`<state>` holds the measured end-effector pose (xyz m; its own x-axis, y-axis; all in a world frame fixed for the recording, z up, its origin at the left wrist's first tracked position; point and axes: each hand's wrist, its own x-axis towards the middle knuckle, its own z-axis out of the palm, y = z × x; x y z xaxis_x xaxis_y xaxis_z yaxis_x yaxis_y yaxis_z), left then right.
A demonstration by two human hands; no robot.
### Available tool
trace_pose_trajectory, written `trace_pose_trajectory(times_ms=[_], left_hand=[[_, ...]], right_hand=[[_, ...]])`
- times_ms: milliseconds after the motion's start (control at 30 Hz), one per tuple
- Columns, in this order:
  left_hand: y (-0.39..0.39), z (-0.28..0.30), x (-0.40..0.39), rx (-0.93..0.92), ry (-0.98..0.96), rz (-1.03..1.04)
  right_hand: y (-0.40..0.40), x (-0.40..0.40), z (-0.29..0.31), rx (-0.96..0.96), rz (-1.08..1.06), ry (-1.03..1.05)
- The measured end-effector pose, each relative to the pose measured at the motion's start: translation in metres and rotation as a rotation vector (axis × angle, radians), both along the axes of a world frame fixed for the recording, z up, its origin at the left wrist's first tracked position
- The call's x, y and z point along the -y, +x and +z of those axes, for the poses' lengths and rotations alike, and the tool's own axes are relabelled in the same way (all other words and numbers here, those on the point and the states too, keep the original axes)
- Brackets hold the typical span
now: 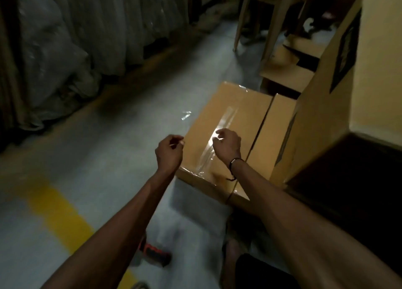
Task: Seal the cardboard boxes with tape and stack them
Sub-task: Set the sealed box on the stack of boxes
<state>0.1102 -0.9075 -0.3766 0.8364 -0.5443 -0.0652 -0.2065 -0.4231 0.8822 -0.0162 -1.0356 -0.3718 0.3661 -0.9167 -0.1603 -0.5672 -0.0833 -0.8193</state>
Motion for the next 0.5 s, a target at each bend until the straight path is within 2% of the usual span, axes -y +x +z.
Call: trace_pose_trajectory(times_ms=[233, 367, 500], left_hand=[[-0.016, 0.114, -0.116, -0.024, -0.125, 0.051], [-0.028, 0.176, -0.211, -0.058, -0.251, 0.147], [-0.034, 0.213, -0.327, -0.032, -0.346, 0.260]], right_hand=[[-0.002, -0.088, 0.124, 0.157, 0.265, -0.059], [-0.018, -0.148, 0.187, 0.198, 0.392, -0.111], [-0.021, -0.214, 0.230, 0.222, 0.516, -0.139]])
